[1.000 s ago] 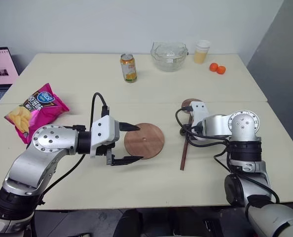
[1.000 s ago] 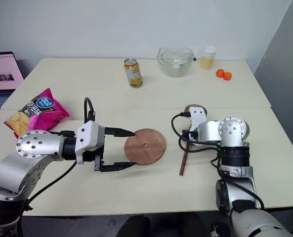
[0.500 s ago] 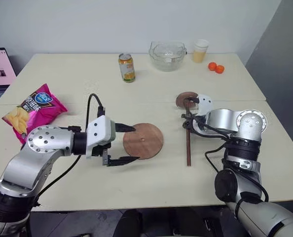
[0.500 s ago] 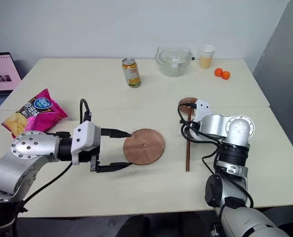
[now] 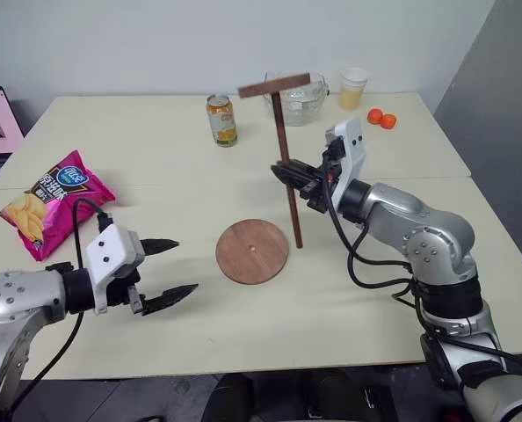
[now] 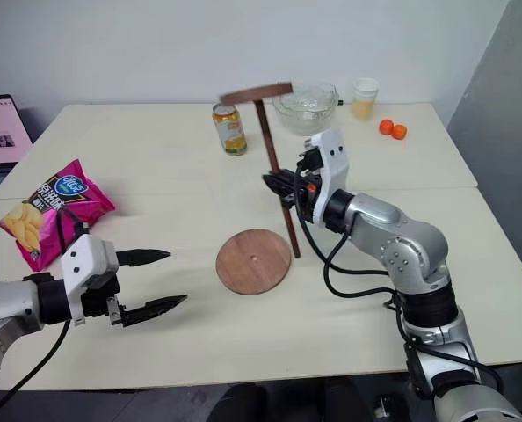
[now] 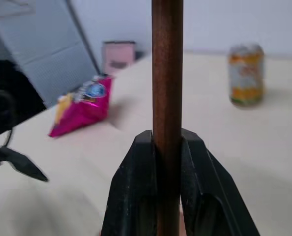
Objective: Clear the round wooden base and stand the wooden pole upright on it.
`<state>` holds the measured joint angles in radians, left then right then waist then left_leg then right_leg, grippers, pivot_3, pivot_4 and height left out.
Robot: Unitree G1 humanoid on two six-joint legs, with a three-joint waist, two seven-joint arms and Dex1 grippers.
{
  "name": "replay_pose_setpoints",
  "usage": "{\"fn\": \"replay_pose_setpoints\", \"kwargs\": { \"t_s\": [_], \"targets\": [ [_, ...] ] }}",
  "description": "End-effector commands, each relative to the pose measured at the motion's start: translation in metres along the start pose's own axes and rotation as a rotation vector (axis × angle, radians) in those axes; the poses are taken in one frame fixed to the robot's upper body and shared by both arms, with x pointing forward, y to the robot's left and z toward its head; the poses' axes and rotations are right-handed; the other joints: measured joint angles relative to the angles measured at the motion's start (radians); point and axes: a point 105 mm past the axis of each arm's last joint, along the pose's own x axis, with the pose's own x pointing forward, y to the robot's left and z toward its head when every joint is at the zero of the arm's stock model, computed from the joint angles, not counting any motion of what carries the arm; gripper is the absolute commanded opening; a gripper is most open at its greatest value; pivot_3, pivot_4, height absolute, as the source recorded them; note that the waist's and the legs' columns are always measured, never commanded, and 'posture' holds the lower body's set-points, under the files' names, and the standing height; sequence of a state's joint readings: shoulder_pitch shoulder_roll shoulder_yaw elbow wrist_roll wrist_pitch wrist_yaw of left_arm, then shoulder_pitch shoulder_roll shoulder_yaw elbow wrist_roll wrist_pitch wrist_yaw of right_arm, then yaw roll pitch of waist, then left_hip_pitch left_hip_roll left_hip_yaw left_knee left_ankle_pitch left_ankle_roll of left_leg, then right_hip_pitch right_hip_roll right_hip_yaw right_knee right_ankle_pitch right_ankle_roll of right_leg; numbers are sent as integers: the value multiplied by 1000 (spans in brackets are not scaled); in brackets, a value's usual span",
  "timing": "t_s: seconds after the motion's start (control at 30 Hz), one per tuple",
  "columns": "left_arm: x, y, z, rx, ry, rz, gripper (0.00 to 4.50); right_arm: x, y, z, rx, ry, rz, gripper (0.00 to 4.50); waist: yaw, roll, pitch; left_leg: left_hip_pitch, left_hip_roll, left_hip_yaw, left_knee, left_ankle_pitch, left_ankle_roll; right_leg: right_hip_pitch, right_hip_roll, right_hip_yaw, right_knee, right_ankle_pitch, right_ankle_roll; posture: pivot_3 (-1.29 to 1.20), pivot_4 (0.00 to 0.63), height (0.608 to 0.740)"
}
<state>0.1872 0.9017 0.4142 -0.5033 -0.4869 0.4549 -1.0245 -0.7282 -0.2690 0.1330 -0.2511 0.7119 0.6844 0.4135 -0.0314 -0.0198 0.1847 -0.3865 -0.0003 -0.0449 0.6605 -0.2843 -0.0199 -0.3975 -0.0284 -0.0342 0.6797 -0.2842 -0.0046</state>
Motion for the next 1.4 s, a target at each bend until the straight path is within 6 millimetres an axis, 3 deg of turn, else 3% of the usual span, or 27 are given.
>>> {"fn": "replay_pose_setpoints", "kwargs": {
  "t_s": [0.03,0.13,0.37,0.6,1.4],
  "targets": [
    [-7,0,5,31,-36,54,4500,10,26,20,-102,-228,168,252,0,0,0,0,0,0,0,0,0,0,0,0,0,0,0,0,150,740],
    [-4,-7,7,17,-74,53,4500,20,37,2,-142,-261,235,252,2,0,0,1,1,0,0,0,0,0,0,0,0,0,0,0,150,740],
    [3,-5,14,-4,-139,48,4500,31,37,-27,-141,-254,251,252,7,-1,0,2,0,0,1,0,-1,2,-1,0,0,0,-1,0,150,740],
    [8,-5,10,-41,-127,25,4500,31,35,-42,-169,-244,233,252,5,-1,0,3,0,-1,1,0,-1,3,-1,0,1,0,-1,0,150,740],
    [11,-3,-2,-22,-125,5,4500,30,35,-67,-221,-245,216,251,5,-1,0,4,0,0,1,0,-1,3,-1,0,0,0,-1,0,150,740]
  ]
}}
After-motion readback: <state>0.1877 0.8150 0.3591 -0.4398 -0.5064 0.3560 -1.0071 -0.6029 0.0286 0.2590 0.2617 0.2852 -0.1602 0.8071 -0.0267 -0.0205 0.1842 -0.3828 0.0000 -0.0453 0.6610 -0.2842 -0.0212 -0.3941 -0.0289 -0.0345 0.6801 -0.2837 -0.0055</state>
